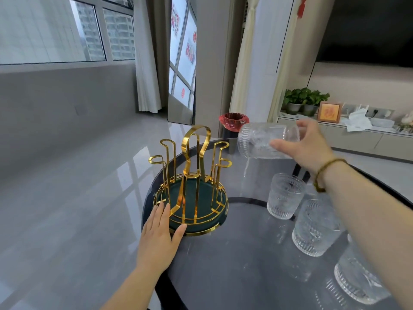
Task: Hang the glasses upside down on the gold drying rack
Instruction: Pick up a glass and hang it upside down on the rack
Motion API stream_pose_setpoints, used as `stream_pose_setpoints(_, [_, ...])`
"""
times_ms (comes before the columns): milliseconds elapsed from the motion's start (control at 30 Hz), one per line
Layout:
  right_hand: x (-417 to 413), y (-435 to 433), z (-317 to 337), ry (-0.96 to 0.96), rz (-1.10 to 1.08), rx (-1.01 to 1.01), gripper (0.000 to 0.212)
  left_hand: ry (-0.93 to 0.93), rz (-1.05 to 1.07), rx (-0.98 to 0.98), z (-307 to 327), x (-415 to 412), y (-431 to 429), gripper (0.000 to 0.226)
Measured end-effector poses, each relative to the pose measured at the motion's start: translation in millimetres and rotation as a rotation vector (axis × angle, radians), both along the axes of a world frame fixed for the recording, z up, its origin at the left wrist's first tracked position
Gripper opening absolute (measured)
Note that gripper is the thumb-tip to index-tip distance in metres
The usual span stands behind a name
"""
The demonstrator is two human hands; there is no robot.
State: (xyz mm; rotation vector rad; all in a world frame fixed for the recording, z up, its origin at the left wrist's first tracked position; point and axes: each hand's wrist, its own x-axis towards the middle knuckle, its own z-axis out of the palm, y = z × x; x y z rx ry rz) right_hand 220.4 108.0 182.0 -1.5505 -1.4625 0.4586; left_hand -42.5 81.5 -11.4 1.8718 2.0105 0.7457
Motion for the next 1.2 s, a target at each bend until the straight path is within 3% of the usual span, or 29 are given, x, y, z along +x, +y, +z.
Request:
stream_pose_setpoints(200, [-26.1,47.3,22.2,-0.265,0.116,-0.016,0.070,0.022,0.006,0.004,-2.3,0.6,3.1,0.070])
stream_pose_setpoints(600, [-67.2,92.6,1.0,-0.484,0.289,-0.152,0.073,0.052,-0.003,0.010,-8.1,0.0,7.7,0.073])
stream_pose_setpoints(900, [-75.5,97.1,-22.0,-0.546,0.348,-0.242,0.068,0.050,0.004,0.043,-11.8,-1.4,9.1,0.071])
stream_pose_setpoints(1200, [-78.1,99.5,-30.8,-0.586,0.332,-0.200,0.065,0.058,-0.001,0.064,-14.4,-2.3,10.5,0.072])
